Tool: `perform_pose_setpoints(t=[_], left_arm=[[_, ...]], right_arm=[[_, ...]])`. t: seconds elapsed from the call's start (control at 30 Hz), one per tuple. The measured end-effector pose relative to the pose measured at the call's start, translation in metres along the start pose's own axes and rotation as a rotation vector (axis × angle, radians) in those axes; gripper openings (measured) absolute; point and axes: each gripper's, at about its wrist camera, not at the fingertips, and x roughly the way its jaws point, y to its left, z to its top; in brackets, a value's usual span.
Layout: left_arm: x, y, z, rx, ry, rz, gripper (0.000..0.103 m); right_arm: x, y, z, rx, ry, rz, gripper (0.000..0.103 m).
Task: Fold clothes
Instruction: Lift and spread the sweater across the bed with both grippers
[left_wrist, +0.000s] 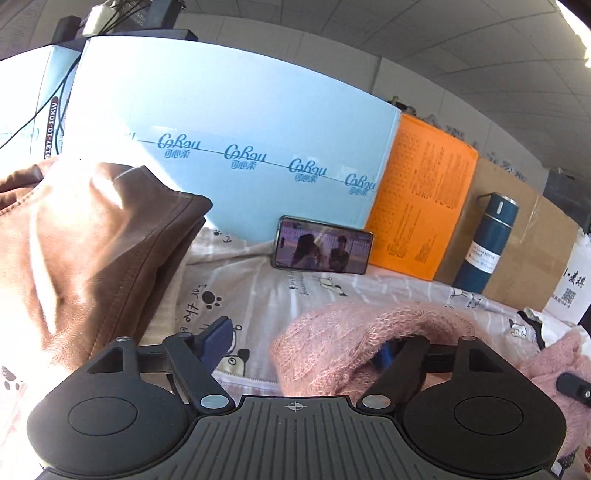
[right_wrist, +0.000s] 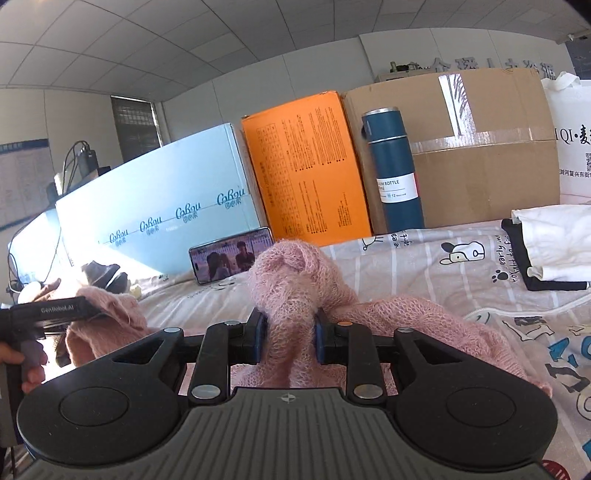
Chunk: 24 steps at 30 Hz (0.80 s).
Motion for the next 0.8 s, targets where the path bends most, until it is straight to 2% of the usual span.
perform_pose_setpoints(t=[0.07, 0.13, 0.2, 0.27, 0.43, 0.53, 0.67, 0.8], left_arm=[[-0.004, 0.001, 0.004, 0.012, -0.039, 0.049, 0.088], [-0.009, 0.008, 0.004, -0.008, -0.092, 0.153, 0.088], [-0.016, 0.017, 0.006, -0.021, -0.146, 0.252, 0.088], [-0.022, 0.025, 0.005, -0.042, -0.176, 0.317, 0.089], [-0.035, 0.031, 0.005, -0.079, -0.262, 0.404, 0.091], [-0.045, 0.031, 0.006, -0.099, -0.329, 0.385, 0.096], [-0.053, 0.031, 0.007, -0.114, -0.337, 0.184, 0.101], [-0.033, 0.023, 0.006, -0.106, -0.158, -0.015, 0.101]], right_arm=[[0.004, -0.007, -0.008, 0.019, 0.011, -0.007, 0.044], [0.008, -0.012, -0.009, 0.051, 0.028, -0.012, 0.071], [0.009, -0.016, -0.008, 0.072, 0.035, -0.010, 0.074], [0.011, -0.017, -0.008, 0.081, 0.043, -0.006, 0.079], [0.006, -0.023, -0.007, 0.119, 0.009, 0.016, 0.084], [-0.001, -0.030, -0.004, 0.168, -0.049, -0.006, 0.087], [-0.010, -0.041, 0.004, 0.224, -0.105, -0.135, 0.091], [-0.008, -0.053, 0.012, 0.244, -0.064, -0.231, 0.095]])
